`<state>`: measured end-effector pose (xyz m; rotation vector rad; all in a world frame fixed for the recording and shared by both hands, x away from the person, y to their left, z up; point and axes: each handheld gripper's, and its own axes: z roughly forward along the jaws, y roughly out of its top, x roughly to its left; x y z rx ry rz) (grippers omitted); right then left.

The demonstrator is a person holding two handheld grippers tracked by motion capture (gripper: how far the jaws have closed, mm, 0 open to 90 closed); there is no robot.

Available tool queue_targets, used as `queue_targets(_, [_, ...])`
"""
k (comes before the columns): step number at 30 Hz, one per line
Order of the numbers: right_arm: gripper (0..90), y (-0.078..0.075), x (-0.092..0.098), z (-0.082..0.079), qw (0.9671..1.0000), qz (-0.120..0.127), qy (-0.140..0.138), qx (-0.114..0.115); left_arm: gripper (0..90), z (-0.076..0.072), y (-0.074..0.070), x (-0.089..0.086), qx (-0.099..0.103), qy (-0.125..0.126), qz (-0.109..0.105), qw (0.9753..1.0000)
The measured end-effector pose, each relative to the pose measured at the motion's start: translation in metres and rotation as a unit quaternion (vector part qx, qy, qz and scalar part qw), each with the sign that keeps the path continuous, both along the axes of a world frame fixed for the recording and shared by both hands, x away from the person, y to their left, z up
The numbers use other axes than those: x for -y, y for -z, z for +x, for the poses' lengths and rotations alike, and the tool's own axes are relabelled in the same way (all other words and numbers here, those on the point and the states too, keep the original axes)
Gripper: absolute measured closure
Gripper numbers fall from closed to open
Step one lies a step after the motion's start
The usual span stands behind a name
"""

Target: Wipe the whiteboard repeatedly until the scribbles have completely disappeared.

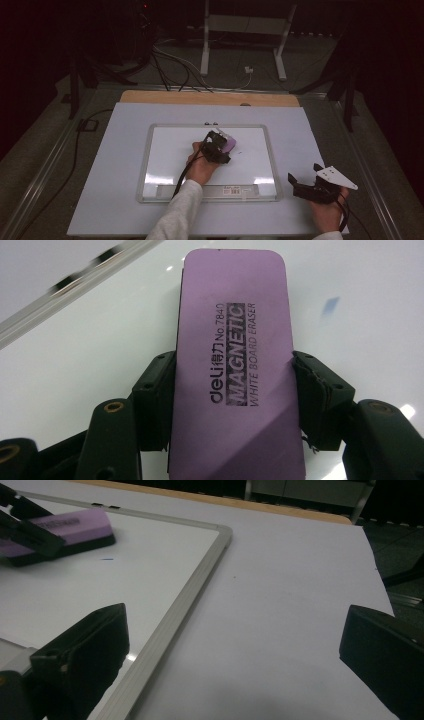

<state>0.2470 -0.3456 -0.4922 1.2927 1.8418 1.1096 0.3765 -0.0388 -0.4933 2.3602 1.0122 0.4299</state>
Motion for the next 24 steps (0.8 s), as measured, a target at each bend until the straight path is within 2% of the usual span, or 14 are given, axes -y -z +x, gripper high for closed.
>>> queue_targets(2, [0.0,0.0,0.0,0.001,1.0,0.0,0.0,0.0,41.8,-0.007,-0.001,0.015,-0.004,0.042,-0.001,0.9991])
queue_targets(3, [0.0,0.0,0.0,0.001,1.0,0.0,-0.001,0.0,41.8,-0.011,-0.001,0.022,-0.005,0.068,0.001,0.9977])
queue_targets(4, [0.0,0.0,-0.001,0.001,1.0,0.0,-0.002,0.0,41.8,-0.015,-0.002,0.029,0.001,0.09,0.011,0.9959])
queue_targets(5, [0.0,0.0,-0.001,0.001,1.0,-0.001,-0.002,0.0,41.8,-0.018,-0.004,0.033,0.011,0.095,0.032,0.9949])
queue_targets(7, [0.0,0.0,-0.001,0.0,1.0,0.0,-0.002,0.001,41.9,-0.015,-0.004,0.033,0.01,0.08,0.038,0.9961])
queue_targets(10, [0.0,-0.001,0.001,-0.002,1.0,0.0,0.001,0.002,41.9,-0.001,-0.003,0.021,0.009,0.029,0.038,0.9988])
queue_targets(13, [0.0,-0.001,0.004,-0.002,1.0,0.002,0.003,0.003,41.9,0.011,-0.004,0.008,0.016,-0.015,0.06,0.998])
queue_targets(14, [0.0,-0.001,0.004,-0.002,1.0,0.003,0.004,0.002,41.9,0.013,-0.004,0.005,0.01,-0.022,0.056,0.9981])
queue_targets(15, [0.0,-0.001,0.004,-0.002,1.0,0.004,0.004,0.002,41.9,0.014,-0.004,0.005,0.005,-0.023,0.053,0.9983])
queue_targets(17, [0.0,-0.001,0.004,-0.001,1.0,0.003,0.004,0.001,41.9,0.011,-0.005,0.009,0.013,-0.013,0.06,0.998])
queue_targets(19, [0.0,0.0,0.002,-0.001,1.0,0.001,0.003,0.001,41.9,0.007,-0.004,0.016,0.002,0.015,0.042,0.999])
queue_targets(22, [0.0,-0.001,0.0,-0.001,1.0,-0.001,-0.001,0.002,41.9,-0.002,-0.005,0.029,-0.005,0.055,0.036,0.9978])
queue_targets(23, [0.0,-0.001,0.0,-0.001,1.0,-0.001,-0.001,0.002,41.9,-0.004,-0.005,0.031,0.003,0.058,0.045,0.9973])
queue_targets(24, [0.0,-0.001,0.0,-0.001,1.0,-0.001,-0.001,0.002,41.9,-0.004,-0.005,0.031,0.003,0.057,0.046,0.9973])
